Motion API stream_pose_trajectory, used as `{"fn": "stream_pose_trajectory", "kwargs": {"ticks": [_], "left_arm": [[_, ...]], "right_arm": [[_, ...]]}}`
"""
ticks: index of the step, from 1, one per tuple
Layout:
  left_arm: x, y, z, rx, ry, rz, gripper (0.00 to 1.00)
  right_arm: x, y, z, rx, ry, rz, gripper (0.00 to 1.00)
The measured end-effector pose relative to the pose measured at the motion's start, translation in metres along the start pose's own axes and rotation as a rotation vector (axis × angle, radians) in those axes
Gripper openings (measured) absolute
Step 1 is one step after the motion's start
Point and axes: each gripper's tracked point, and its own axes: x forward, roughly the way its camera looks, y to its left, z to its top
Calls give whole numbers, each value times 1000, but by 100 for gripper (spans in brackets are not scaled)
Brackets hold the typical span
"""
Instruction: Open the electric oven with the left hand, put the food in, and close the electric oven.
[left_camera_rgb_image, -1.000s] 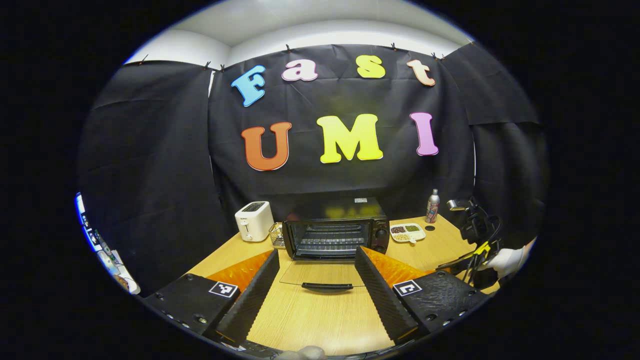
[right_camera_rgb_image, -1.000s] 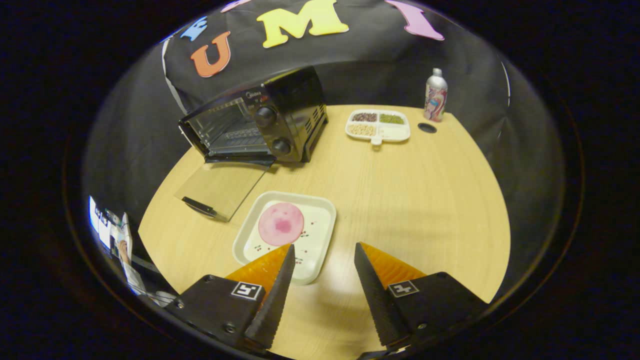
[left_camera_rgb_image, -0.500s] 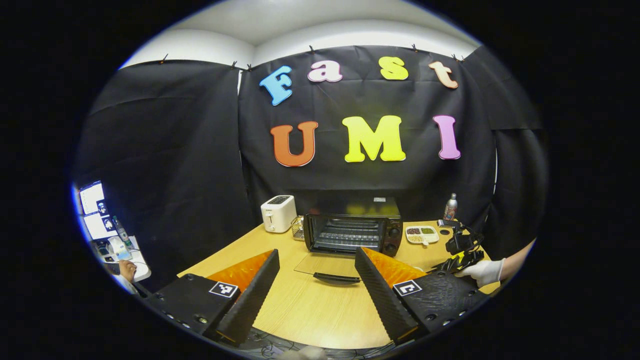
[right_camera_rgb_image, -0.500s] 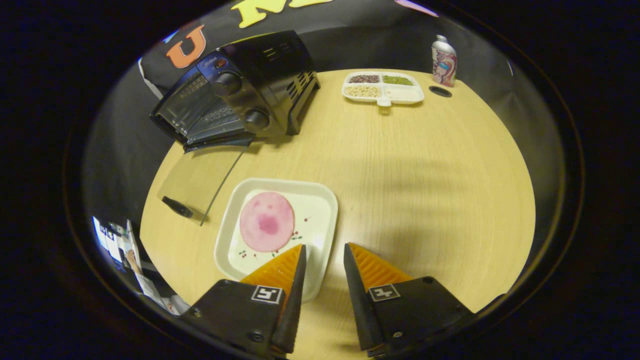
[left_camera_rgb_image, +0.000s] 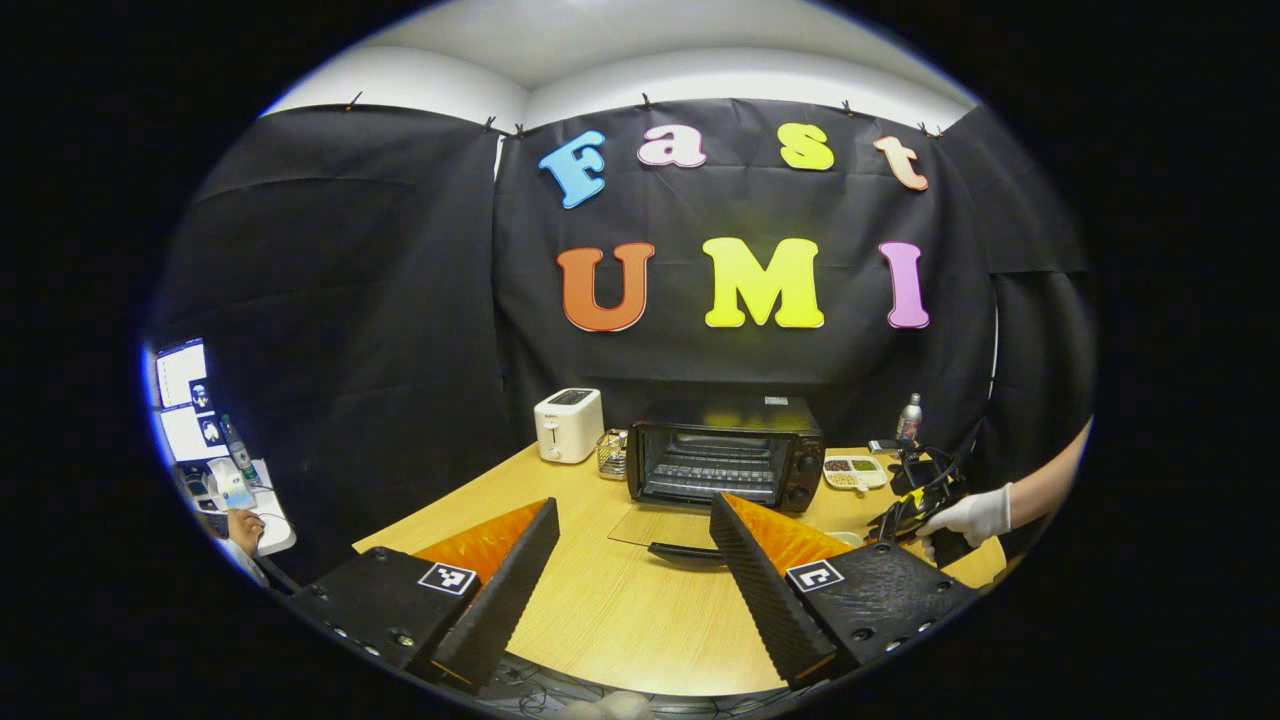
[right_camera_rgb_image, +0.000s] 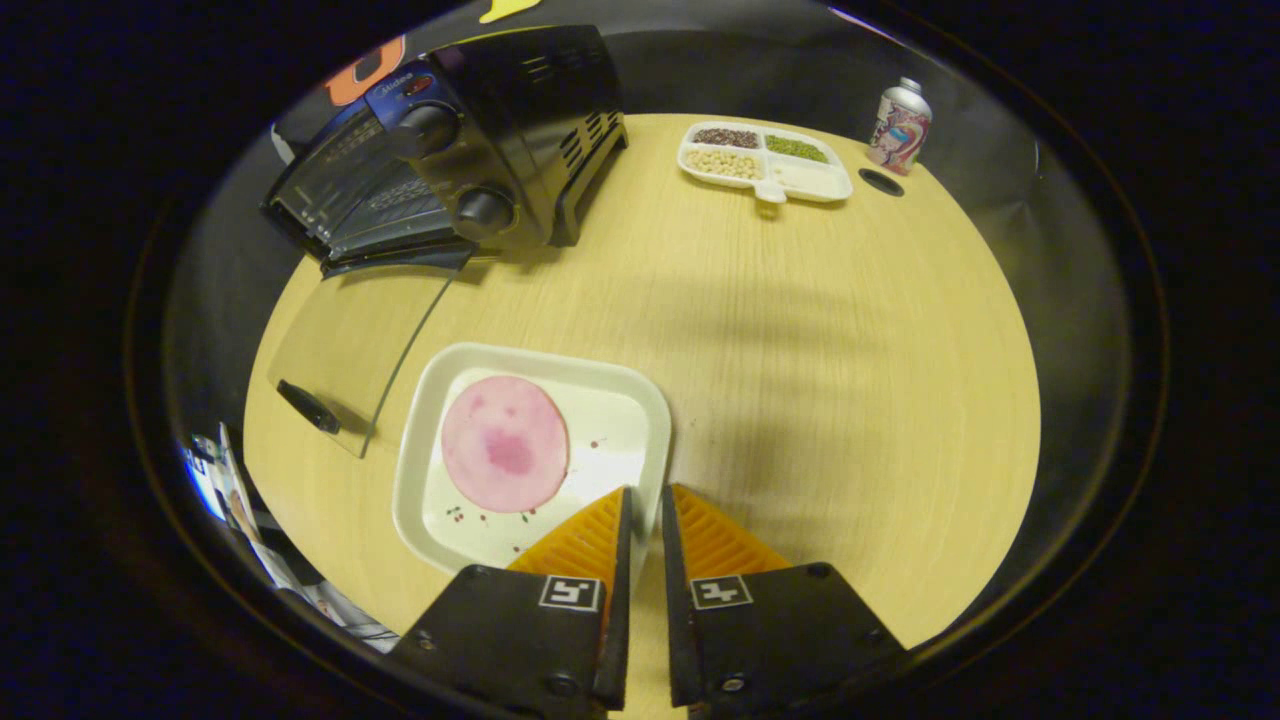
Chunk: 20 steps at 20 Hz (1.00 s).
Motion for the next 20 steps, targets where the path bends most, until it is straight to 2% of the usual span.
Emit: {"fn": "stream_pose_trajectory", "kwargs": {"ticks": [2, 3, 4, 6, 9, 13, 14, 17, 18, 20], "left_arm": [[2, 8, -5, -3, -3, -21, 97], [3, 10, -8, -8, -3, -30, 97], [5, 13, -11, -14, 2, -41, 97], [5, 19, -14, -29, 6, -61, 97], [6, 28, -18, -48, 25, -89, 97], [6, 41, -14, -22, 32, -105, 96], [5, 41, -13, -16, 29, -111, 95], [12, 38, -14, -14, 39, -136, 95], [15, 34, -13, -18, 45, -148, 95], [20, 30, -13, -21, 51, -163, 95]], "right_arm": [[2, 0, 1, 60, 31, 34, 7], [1, 0, 1, 90, 41, 56, 8], [2, 1, 1, 116, 55, 84, 5], [-2, 1, 2, 184, 73, 141, 4], [-1, 4, 1, 304, 78, 254, 1], [-8, 1, -1, 396, 26, 365, 0], [-10, 1, -1, 416, 6, 382, 4], [-18, -5, -4, 478, -54, 403, 4], [-21, -6, -3, 487, -73, 405, 0], [-28, -9, 0, 500, -118, 407, 4]]}}
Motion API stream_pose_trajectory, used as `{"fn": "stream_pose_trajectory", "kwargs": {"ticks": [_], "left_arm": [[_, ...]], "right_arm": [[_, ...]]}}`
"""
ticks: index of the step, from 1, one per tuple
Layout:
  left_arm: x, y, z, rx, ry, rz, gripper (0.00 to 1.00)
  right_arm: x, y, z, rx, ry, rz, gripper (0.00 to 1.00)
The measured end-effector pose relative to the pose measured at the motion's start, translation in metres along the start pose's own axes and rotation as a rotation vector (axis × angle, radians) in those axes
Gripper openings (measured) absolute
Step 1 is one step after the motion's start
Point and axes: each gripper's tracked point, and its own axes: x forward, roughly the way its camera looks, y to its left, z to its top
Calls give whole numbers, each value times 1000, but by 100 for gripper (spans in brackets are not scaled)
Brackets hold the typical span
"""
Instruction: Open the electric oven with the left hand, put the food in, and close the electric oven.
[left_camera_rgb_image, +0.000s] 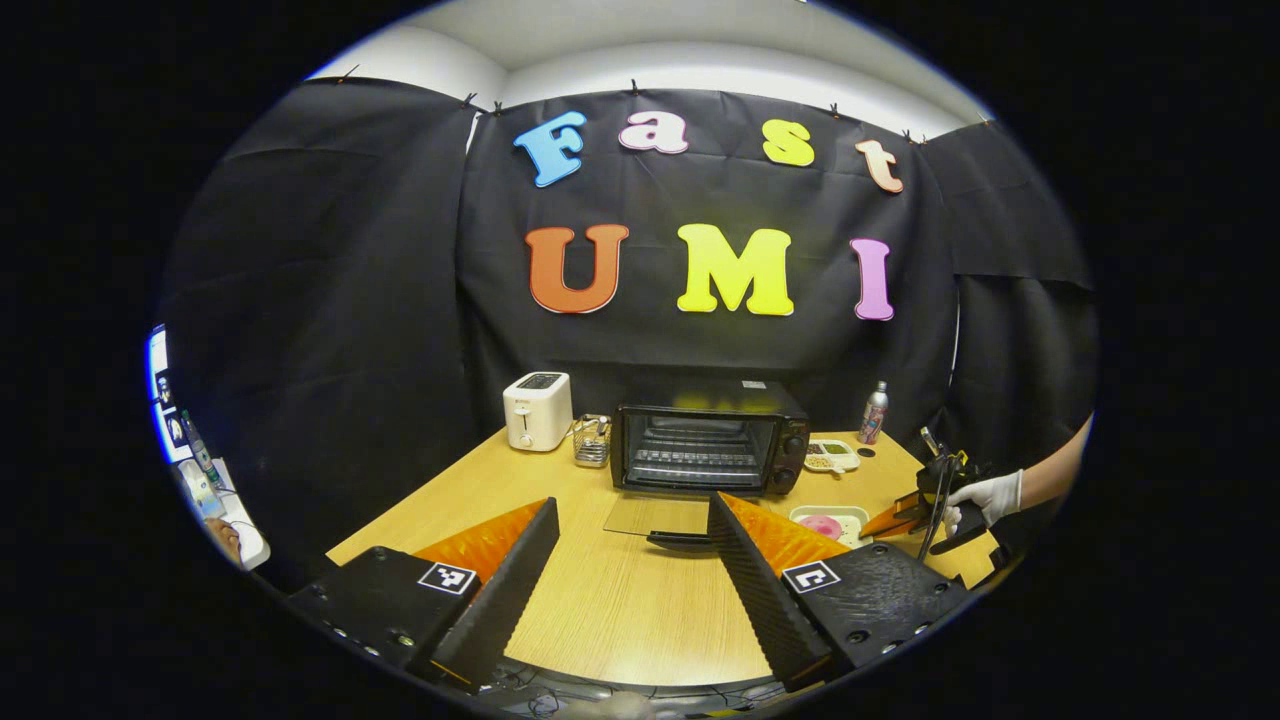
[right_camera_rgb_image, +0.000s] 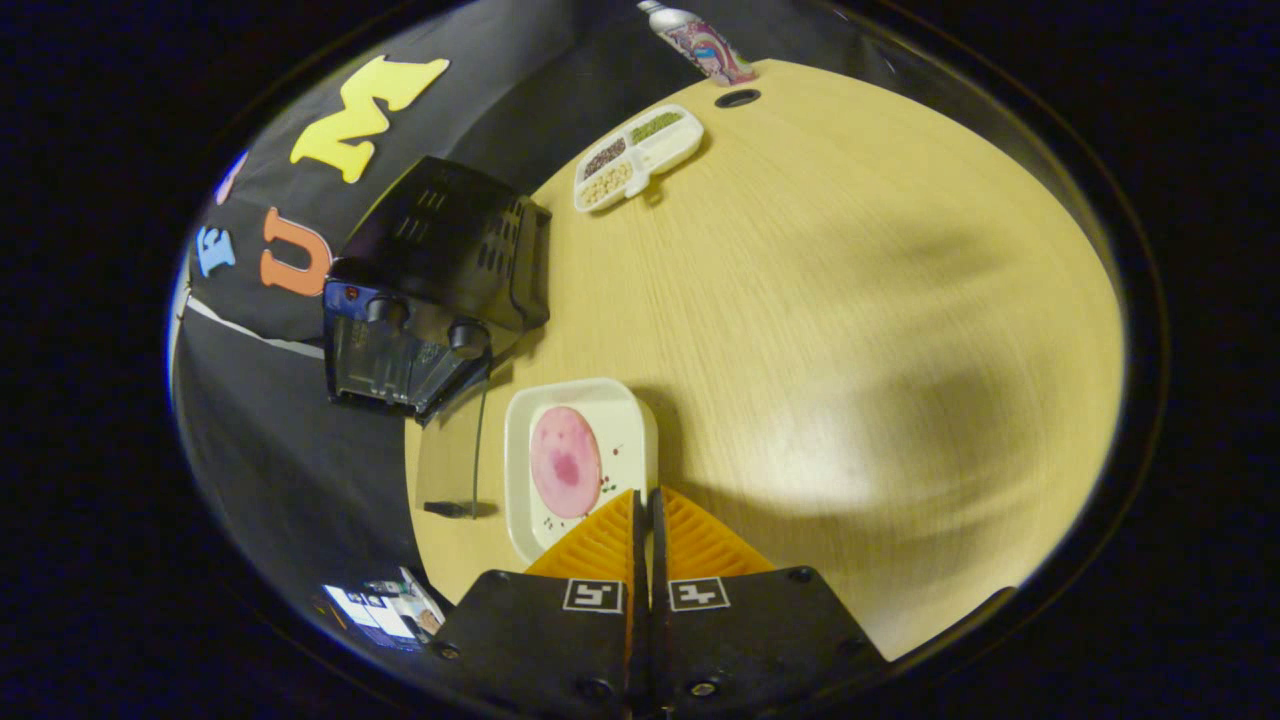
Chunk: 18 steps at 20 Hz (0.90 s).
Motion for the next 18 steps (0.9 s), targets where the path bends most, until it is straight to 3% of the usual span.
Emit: {"fn": "stream_pose_trajectory", "kwargs": {"ticks": [5, 10, 15, 18], "left_arm": [[9, 0, 12, 17, -8, -19, 96], [9, 17, 28, 9, -21, -17, 96], [5, 45, 39, 26, -20, 15, 95], [0, 60, 40, 32, -2, 37, 95]], "right_arm": [[-21, 26, -7, 54, -83, 31, 0], [-14, 81, -22, 118, -123, 91, 4], [15, 140, -43, 310, -160, 124, 0], [43, 168, -45, 356, -229, 112, 4]]}}
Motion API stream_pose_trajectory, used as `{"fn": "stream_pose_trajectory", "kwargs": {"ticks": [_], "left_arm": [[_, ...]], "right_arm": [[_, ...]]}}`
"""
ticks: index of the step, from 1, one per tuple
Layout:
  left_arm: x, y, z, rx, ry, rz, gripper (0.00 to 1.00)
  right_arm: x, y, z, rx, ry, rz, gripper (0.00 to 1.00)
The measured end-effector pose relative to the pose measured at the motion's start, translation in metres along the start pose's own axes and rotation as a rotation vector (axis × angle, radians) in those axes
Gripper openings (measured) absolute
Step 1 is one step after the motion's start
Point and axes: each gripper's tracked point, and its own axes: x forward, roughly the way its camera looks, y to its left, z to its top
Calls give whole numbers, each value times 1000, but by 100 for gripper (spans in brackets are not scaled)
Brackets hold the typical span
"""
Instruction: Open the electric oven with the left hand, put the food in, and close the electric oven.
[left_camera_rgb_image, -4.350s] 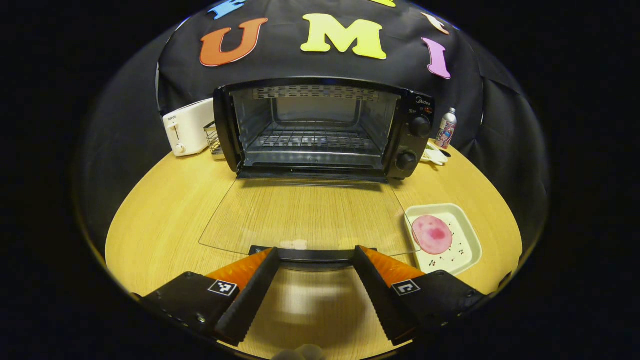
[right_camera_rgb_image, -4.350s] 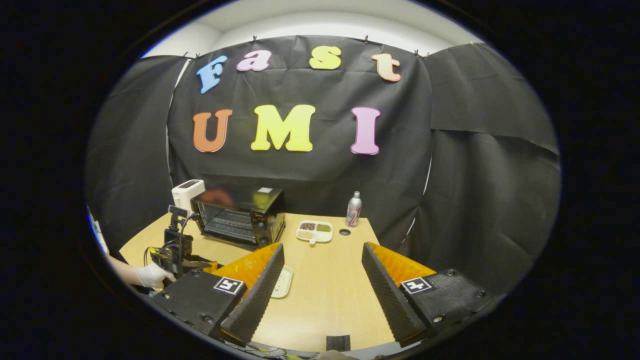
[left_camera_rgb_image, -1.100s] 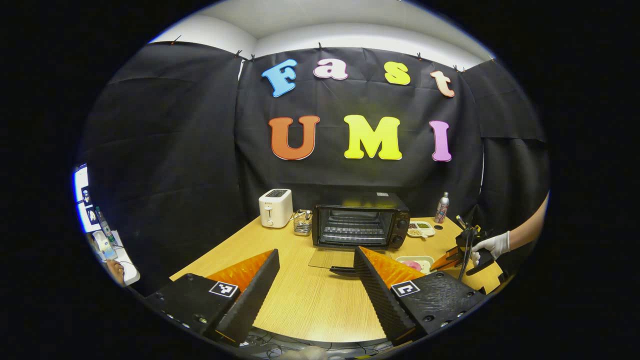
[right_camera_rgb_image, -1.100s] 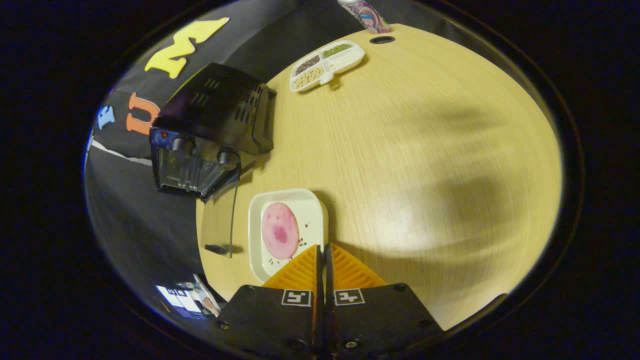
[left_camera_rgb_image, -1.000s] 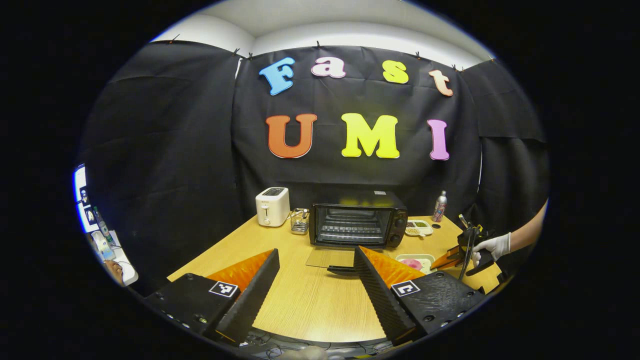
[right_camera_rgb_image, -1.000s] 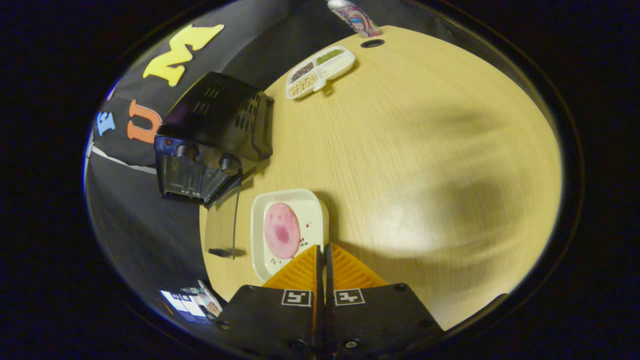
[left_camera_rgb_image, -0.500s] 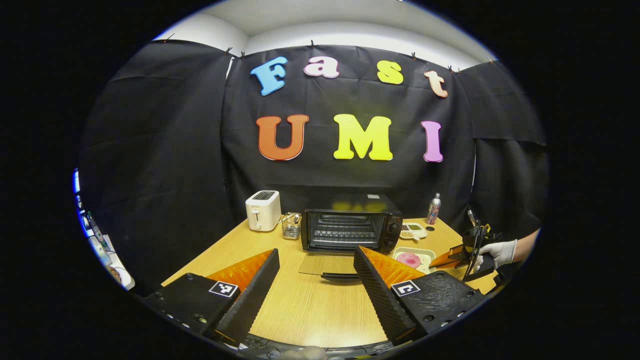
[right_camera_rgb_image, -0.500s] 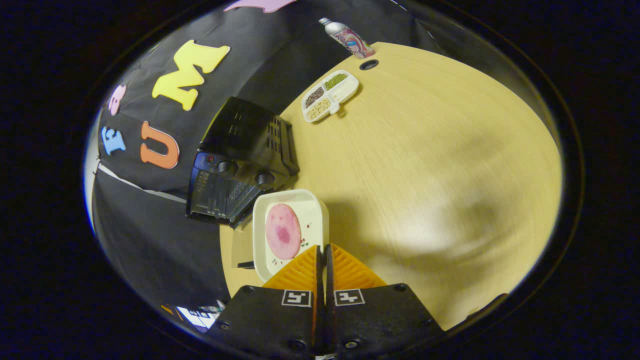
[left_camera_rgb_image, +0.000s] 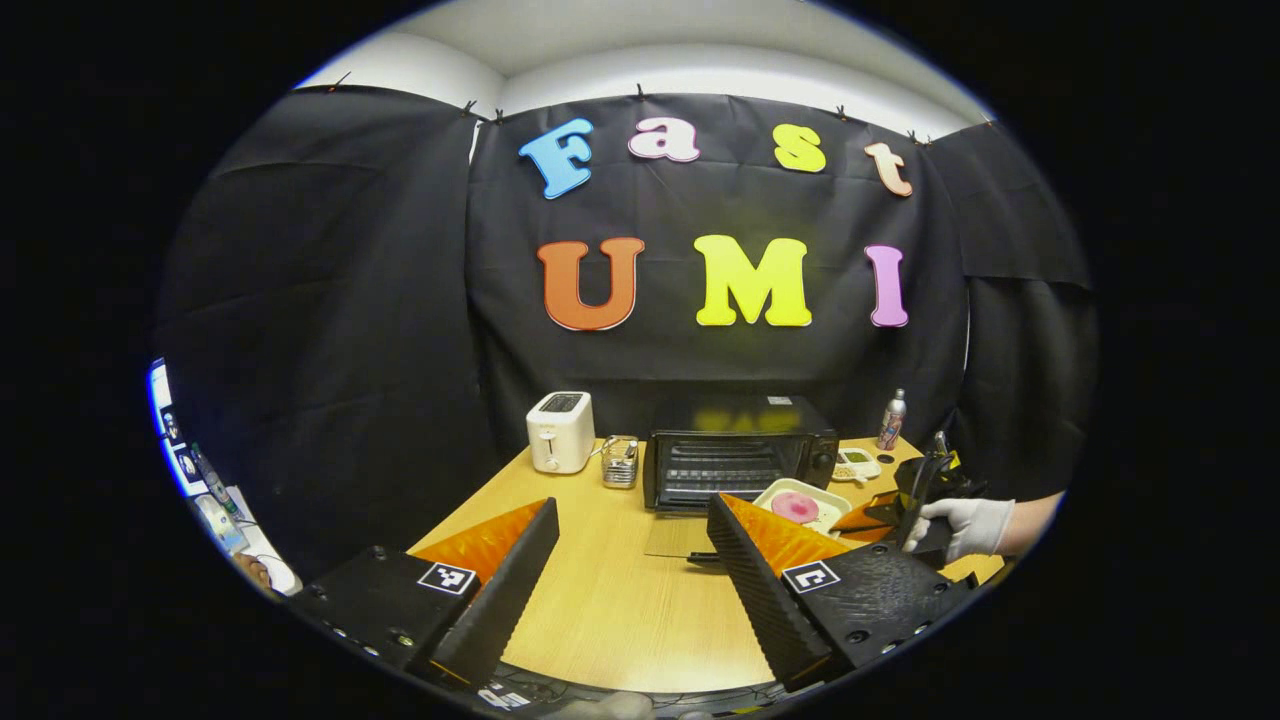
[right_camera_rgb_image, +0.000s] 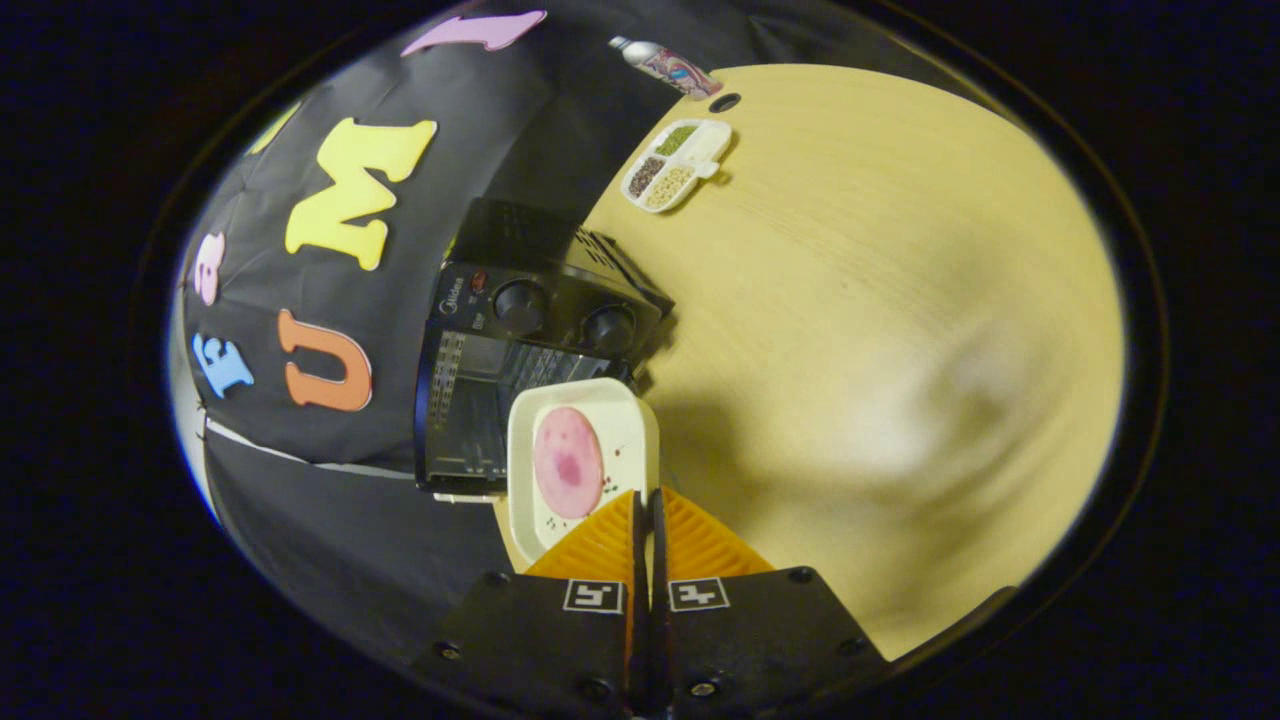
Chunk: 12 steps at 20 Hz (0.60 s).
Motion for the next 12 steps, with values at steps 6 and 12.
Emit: {"fn": "stream_pose_trajectory", "kwargs": {"ticks": [6, 12], "left_arm": [[-13, 25, 2, -10, 32, 50, 95], [-17, 44, -6, 17, 87, 91, 96]], "right_arm": [[58, 39, -35, 141, -29, 0, 0], [100, 80, -33, 194, -119, 12, 0]]}}
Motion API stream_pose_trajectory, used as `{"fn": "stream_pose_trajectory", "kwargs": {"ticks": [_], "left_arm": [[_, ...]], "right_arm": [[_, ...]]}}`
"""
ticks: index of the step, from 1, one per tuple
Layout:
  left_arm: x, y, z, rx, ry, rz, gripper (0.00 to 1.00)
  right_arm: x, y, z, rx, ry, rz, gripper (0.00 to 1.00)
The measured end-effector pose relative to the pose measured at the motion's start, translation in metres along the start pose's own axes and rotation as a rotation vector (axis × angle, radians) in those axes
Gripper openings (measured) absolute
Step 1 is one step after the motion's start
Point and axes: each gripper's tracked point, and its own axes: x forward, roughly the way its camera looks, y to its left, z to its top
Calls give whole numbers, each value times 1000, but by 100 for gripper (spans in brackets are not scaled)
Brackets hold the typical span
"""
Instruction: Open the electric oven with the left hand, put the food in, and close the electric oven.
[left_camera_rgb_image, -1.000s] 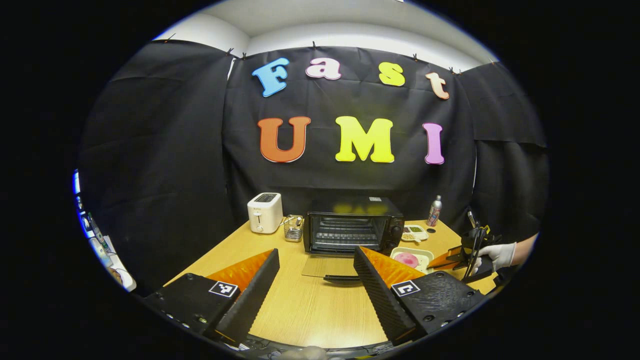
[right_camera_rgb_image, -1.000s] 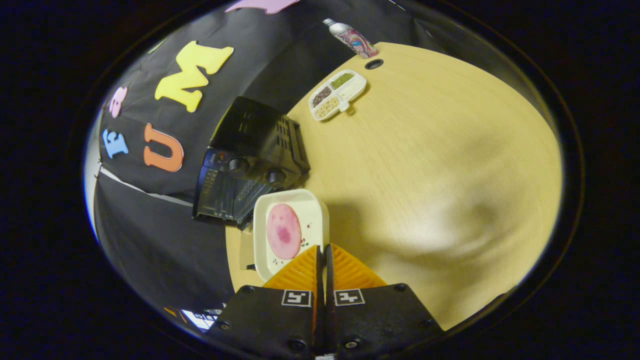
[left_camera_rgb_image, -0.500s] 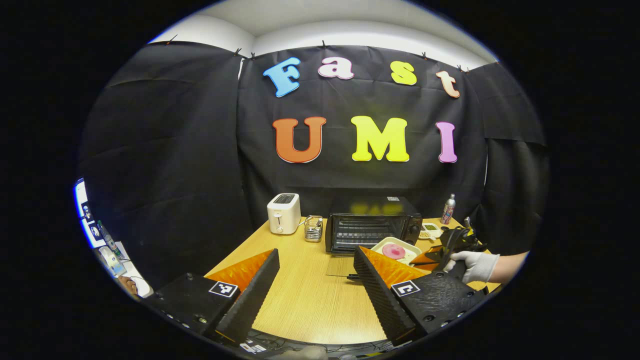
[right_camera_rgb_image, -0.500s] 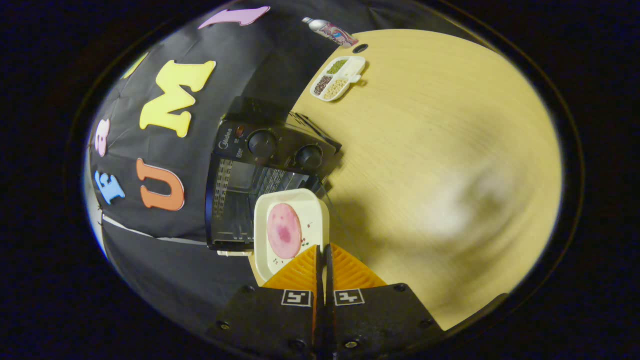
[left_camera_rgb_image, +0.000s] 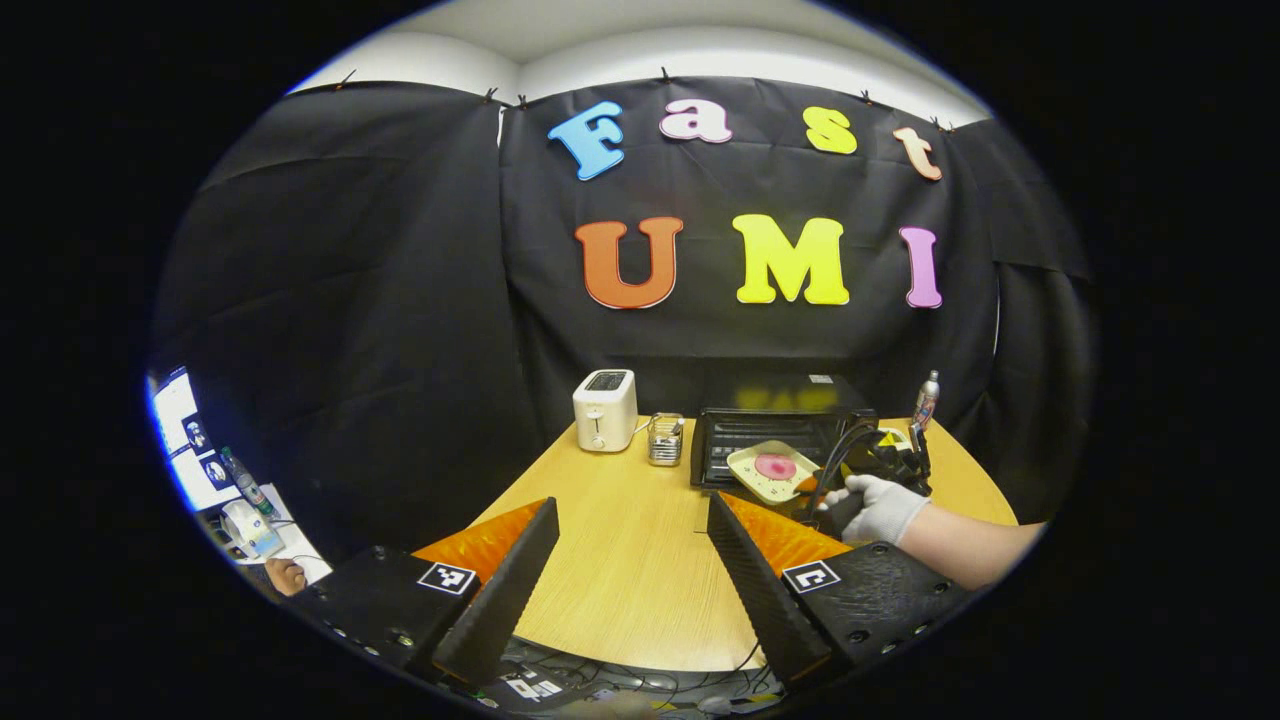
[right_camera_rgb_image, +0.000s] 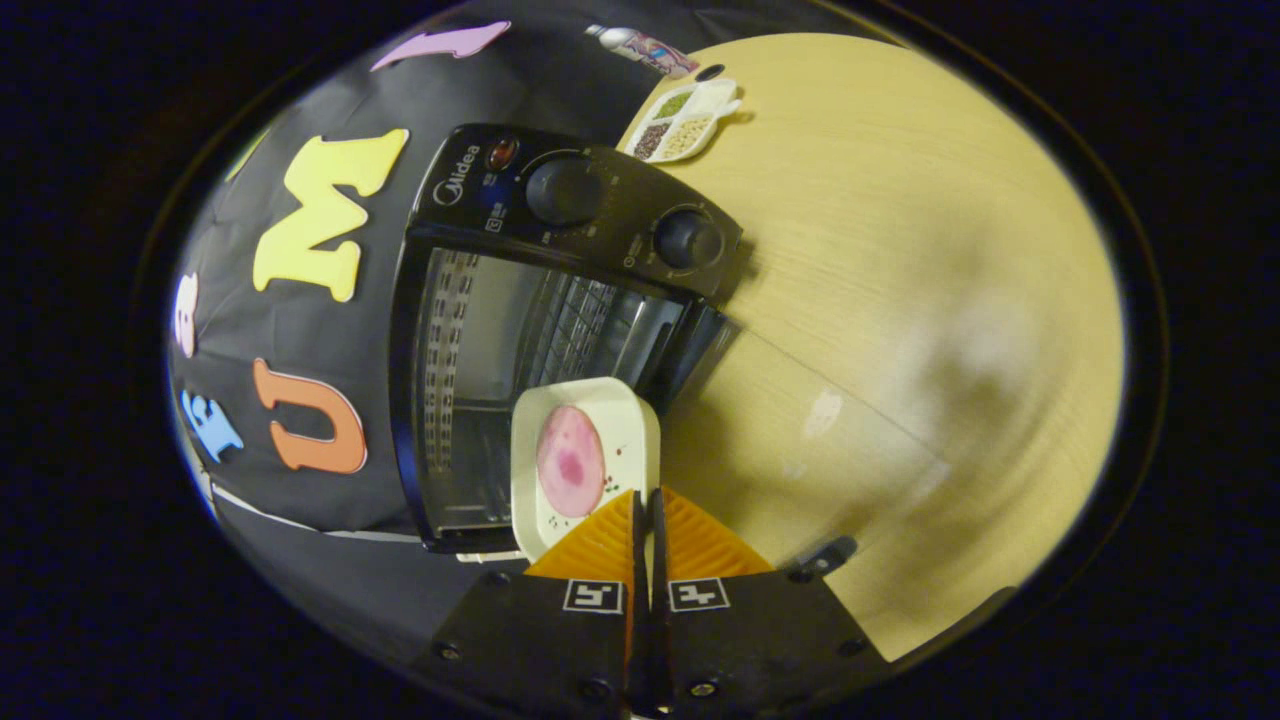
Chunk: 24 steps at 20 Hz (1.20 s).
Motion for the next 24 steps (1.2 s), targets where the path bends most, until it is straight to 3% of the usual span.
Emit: {"fn": "stream_pose_trajectory", "kwargs": {"ticks": [4, 9, 13, 14, 17, 19, 21, 22, 24], "left_arm": [[4, 8, -2, 7, 17, 16, 96], [3, 16, -2, 1, 14, 32, 97], [4, 15, -1, -25, -5, 30, 97], [4, 16, 0, -32, -8, 31, 97], [5, 13, 2, -46, -30, 29, 97], [8, 11, -3, -36, -33, 27, 96], [10, 4, -7, -35, -35, 12, 97], [11, 0, -6, -36, -40, 0, 97], [16, -10, -5, -30, -54, -22, 97]], "right_arm": [[21, 16, 16, 63, -72, 8, 0], [31, 45, 33, 25, -129, 126, 3], [28, 58, 25, 10, -48, 234, 24], [26, 55, 29, -5, -58, 231, 40], [11, 46, 39, -89, -88, 193, 46], [-4, 39, 39, -175, -80, 178, 57], [-25, 37, 41, -271, -87, 182, 77], [-36, 35, 41, -322, -89, 181, 75], [-60, 35, 42, -435, -96, 188, 84]]}}
